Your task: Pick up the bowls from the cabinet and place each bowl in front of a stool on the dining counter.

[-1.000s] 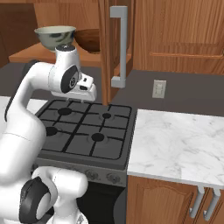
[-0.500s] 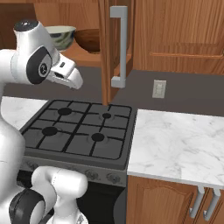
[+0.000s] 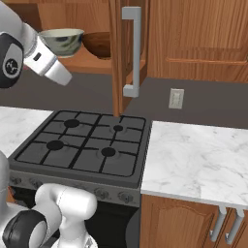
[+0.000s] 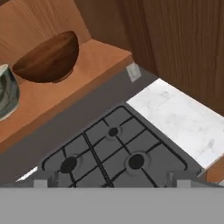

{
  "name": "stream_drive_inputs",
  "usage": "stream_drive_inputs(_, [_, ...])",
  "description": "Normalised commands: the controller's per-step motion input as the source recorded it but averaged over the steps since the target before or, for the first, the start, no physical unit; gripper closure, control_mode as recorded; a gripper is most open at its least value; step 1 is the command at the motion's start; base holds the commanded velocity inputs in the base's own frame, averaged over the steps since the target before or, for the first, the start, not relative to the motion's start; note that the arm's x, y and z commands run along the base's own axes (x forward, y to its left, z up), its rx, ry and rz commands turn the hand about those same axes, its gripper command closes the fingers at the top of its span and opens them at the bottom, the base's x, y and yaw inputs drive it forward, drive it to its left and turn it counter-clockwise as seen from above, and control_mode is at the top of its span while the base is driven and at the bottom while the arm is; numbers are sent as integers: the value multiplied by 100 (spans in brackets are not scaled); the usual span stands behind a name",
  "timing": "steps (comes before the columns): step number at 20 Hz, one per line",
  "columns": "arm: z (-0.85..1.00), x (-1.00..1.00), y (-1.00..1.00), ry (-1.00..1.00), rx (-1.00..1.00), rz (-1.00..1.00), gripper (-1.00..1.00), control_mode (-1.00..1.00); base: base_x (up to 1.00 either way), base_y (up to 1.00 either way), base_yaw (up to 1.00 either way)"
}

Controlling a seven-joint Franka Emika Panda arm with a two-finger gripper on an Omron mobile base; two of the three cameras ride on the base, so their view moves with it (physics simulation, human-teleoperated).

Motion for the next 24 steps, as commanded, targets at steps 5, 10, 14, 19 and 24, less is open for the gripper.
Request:
stream_drive_inputs(5, [33, -8, -7, -25, 40, -20, -100, -100, 0, 0, 0])
stream_drive_inputs(10, [3, 4, -7, -20, 33, -10, -100, -100, 0, 0, 0])
stream_drive_inputs(14, [10, 13, 1, -12, 16, 0, -100, -100, 0, 0, 0])
stream_drive_inputs(19, [12, 23, -19, -1, 2, 4, -100, -100, 0, 0, 0])
stream_drive_inputs(24, [0, 30, -17, 3, 1, 8, -100, -100, 0, 0, 0])
